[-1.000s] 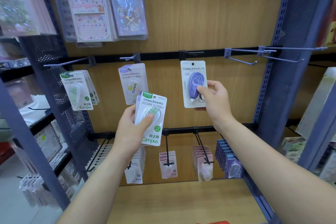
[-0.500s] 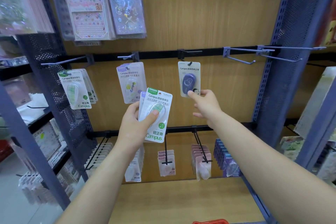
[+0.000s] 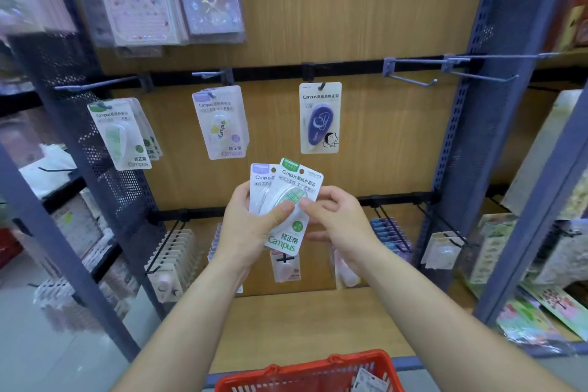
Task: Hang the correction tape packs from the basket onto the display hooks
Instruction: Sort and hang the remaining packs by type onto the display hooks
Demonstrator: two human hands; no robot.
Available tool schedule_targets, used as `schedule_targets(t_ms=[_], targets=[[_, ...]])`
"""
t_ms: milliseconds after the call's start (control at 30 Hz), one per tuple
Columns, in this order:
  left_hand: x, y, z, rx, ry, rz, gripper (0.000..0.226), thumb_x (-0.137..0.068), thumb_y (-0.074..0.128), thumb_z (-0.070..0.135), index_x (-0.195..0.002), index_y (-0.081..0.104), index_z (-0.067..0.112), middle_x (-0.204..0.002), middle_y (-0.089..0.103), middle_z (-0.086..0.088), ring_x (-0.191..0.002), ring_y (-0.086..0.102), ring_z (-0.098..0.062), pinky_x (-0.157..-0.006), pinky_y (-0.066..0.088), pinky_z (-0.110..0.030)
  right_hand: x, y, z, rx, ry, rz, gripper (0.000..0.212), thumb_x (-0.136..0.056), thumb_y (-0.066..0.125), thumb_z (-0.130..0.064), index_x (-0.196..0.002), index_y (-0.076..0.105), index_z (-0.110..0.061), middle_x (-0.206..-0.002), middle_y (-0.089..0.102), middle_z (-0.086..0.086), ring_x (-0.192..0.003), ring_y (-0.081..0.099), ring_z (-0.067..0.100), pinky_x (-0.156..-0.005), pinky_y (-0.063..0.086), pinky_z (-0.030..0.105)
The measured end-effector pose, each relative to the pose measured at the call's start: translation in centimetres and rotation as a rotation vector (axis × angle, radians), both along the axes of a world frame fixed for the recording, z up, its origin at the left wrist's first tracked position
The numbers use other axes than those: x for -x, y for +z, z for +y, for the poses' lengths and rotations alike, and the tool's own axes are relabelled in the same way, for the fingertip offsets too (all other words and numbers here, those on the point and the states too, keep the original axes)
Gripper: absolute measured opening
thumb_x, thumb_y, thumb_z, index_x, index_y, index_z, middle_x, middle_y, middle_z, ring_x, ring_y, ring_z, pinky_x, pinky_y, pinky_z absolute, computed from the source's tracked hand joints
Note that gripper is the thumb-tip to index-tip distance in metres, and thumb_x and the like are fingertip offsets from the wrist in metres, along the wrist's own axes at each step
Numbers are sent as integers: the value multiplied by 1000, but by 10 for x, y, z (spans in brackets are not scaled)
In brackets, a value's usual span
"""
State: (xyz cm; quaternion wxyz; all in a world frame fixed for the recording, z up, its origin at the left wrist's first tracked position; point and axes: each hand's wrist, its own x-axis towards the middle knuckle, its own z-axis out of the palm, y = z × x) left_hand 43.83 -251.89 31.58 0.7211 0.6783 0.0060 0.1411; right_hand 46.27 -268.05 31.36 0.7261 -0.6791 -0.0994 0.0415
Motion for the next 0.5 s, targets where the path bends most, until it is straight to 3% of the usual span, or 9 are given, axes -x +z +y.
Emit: schedule_targets(t_ms=[133,333,433,500], targets=[[15,-13,-2,9,-11,75,44,-90,77,17,-130,57,18,-117,75,-1,-96,77,-25,-68,64,-54,6,-18,0,-49,-15,83,17,-101,61,-13,-117,59,-6,-98,80,3,-87,78,23,-66,63,38],[41,-43,2,3,-29,168,34,-97,68,7,-124,58,25,-114,76,4,-90,78,-28,-58,62,-52,19,-51,5,22,-8,106,17,-103,55,-13,-120,57,-14,-98,80,-3,-87,78,22,-80,63,53],[50,-68,9,9,12,187,37,-94,71,4,-122,59,24,-112,77,4,-91,78,-26,-58,63,-47,27,-70,14,35,11,118,18,-103,54,-12,-120,57,-19,-96,79,-2,-85,77,17,-69,63,39],[55,-86,16,-22,68,176,40,-90,75,2,-123,60,19,-113,76,2,-96,76,-19,-69,63,-36,31,-83,22,63,14,116,18,-104,54,-13,-119,58,-21,-95,78,-4,-83,76,13,-62,57,27]])
